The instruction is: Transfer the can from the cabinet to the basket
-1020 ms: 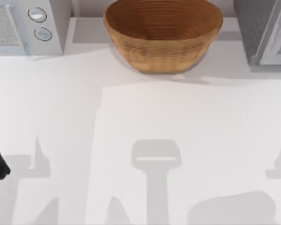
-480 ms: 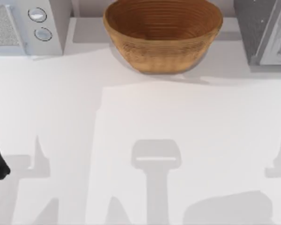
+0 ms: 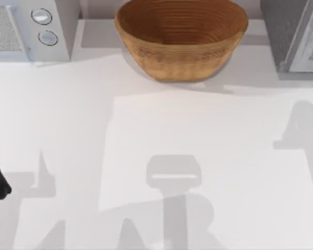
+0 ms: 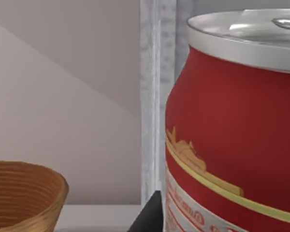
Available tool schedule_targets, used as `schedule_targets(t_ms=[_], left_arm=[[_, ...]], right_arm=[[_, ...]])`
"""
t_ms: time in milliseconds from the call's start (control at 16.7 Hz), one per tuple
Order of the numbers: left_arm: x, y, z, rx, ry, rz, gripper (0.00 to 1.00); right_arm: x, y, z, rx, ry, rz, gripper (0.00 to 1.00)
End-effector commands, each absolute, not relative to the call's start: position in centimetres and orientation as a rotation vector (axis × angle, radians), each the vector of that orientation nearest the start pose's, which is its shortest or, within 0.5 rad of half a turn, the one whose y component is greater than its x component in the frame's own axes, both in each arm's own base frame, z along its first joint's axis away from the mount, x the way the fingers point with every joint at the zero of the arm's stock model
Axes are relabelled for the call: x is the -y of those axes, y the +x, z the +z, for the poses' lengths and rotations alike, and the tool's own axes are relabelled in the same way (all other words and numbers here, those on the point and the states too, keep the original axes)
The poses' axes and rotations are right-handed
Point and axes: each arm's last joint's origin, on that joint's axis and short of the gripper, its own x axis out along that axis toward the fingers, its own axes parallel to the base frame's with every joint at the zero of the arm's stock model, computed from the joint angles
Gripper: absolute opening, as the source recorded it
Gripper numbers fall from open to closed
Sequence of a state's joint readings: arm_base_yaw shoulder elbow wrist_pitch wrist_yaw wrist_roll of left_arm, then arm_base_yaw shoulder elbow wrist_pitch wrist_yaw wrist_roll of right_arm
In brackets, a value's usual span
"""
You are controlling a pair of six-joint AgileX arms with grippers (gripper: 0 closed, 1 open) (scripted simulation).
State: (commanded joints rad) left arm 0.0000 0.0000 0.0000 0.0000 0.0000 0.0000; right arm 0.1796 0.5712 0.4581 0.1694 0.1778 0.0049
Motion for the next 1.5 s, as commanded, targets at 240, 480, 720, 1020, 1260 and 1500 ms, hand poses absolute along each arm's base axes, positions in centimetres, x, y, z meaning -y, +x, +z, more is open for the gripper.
schedule_targets(t_ms=[240, 480, 720, 1020, 1260, 1500], left_arm=[[0.1, 10.6, 16.0, 0.0, 0.0, 0.0, 1.0], [0.1, 10.6, 16.0, 0.0, 0.0, 0.0, 1.0], [0.1, 10.6, 16.0, 0.0, 0.0, 0.0, 1.0], [0.1, 10.6, 16.0, 0.0, 0.0, 0.0, 1.0], [0.1, 10.6, 16.0, 0.0, 0.0, 0.0, 1.0], [0.1, 10.6, 16.0, 0.0, 0.0, 0.0, 1.0]], right_arm=[[-6.0, 22.6, 32.8, 0.04, 0.003, 0.0, 0.0], [-12.7, 31.6, 33.2, 0.019, -0.001, -0.002, 0.0], [-20.3, 38.5, 29.4, 0.002, -0.003, 0.0, 0.0], [-26.9, 42.2, 24.2, -0.001, 0.002, 0.003, 0.0], [-28.1, 42.6, 23.1, 0.001, 0.006, 0.002, 0.0], [-27.9, 42.8, 22.6, -0.011, 0.0, 0.001, 0.0]])
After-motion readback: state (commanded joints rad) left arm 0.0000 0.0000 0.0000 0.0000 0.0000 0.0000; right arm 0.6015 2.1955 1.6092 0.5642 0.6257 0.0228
